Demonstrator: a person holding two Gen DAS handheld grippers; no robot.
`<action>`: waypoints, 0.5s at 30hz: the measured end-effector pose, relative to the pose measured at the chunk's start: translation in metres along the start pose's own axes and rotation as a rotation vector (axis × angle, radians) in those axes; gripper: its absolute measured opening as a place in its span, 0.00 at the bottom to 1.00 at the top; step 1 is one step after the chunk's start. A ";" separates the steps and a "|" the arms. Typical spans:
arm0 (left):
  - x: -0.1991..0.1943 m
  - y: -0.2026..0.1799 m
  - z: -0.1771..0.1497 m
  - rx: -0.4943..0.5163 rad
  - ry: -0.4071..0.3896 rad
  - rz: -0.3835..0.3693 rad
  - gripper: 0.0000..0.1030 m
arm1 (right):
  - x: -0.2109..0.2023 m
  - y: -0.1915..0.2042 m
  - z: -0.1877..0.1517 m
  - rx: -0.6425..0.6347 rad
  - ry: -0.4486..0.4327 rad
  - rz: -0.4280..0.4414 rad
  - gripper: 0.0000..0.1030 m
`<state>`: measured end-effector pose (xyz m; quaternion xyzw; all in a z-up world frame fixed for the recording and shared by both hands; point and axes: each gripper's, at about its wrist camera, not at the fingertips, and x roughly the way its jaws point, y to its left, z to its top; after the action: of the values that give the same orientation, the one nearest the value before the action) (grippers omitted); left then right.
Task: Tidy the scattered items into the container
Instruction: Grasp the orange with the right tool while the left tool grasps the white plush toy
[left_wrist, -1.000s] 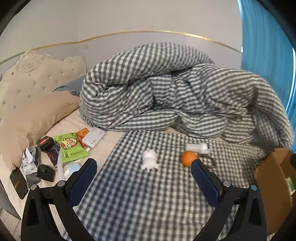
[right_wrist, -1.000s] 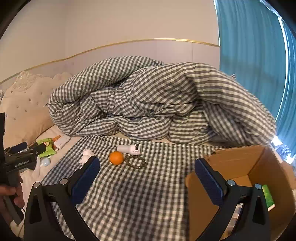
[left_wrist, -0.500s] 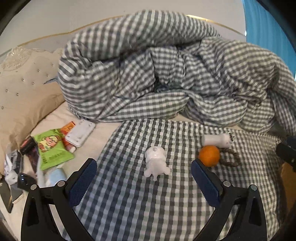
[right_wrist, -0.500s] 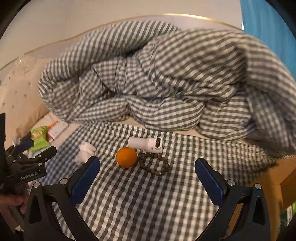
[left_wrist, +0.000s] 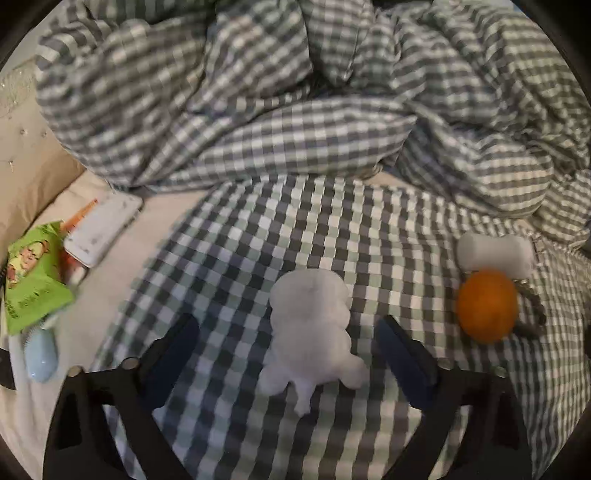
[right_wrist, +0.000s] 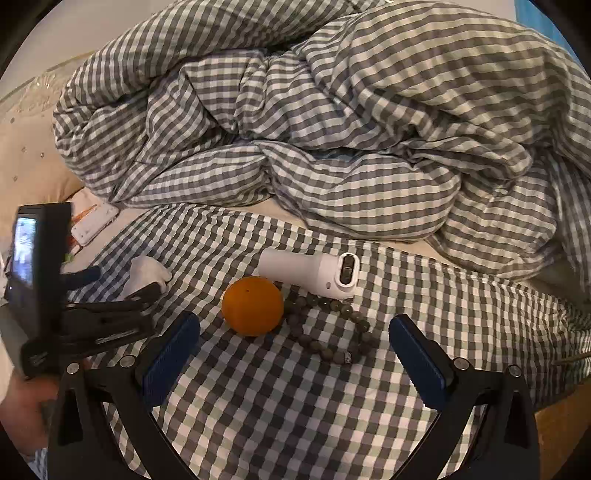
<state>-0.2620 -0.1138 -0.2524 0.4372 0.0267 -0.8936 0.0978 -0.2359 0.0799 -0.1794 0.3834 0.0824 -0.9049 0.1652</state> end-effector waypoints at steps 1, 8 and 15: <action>0.003 -0.002 -0.001 0.006 0.009 0.001 0.81 | 0.003 0.002 0.001 -0.007 0.002 0.001 1.00; 0.000 -0.002 -0.011 0.015 -0.031 0.050 0.55 | 0.025 0.016 0.003 -0.031 0.025 0.018 1.00; -0.052 0.031 -0.011 -0.068 -0.103 0.047 0.55 | 0.060 0.034 0.000 -0.082 0.077 0.002 1.00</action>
<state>-0.2162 -0.1347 -0.2177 0.3878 0.0419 -0.9109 0.1348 -0.2624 0.0337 -0.2231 0.4109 0.1252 -0.8853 0.1782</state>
